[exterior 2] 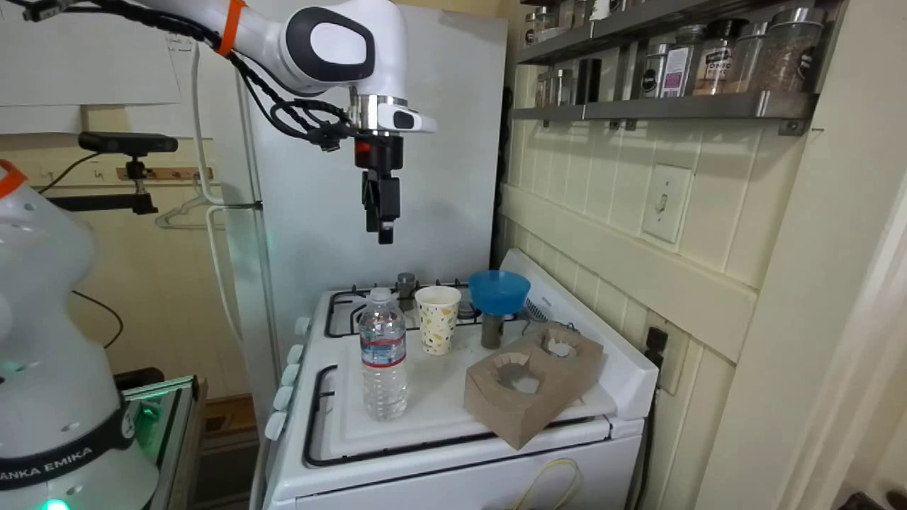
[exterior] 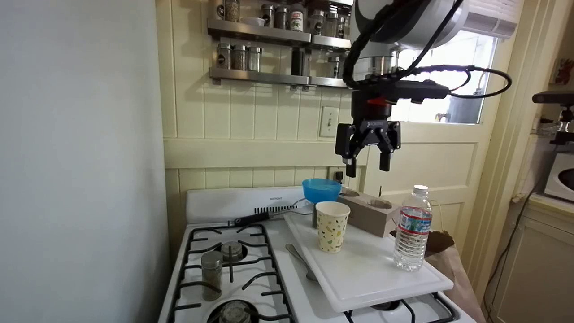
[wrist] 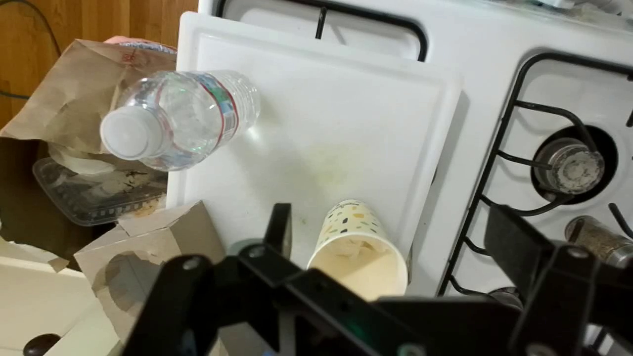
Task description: Put the water bottle inside the bowl
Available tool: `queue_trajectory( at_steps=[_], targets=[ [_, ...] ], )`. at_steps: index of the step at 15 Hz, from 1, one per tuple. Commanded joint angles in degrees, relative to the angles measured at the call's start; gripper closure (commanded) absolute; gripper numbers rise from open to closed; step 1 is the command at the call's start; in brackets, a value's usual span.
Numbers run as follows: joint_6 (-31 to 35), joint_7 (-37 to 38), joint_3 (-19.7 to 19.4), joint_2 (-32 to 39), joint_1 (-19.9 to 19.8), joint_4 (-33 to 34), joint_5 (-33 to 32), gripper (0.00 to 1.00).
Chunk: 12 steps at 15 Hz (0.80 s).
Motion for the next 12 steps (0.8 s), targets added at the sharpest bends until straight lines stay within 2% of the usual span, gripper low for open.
queue_trajectory(
  at_steps=[1,2,5,7,9,12],
  targets=[
    [-0.13,0.26,-0.71,0.07,0.82,0.10,-0.29,0.00],
    [-0.13,0.26,-0.71,0.07,0.82,0.10,-0.29,0.00],
    [8.65,-1.60,-3.66,-3.74,0.68,-3.69,3.52,0.00],
    [14.31,-7.71,-7.33,-7.07,0.90,-7.51,6.08,0.00],
    [12.74,-13.46,-11.03,-9.11,0.82,-9.70,8.51,0.00],
    [7.64,-15.37,-14.55,-15.02,-2.54,-12.09,6.61,0.00]
  ],
)
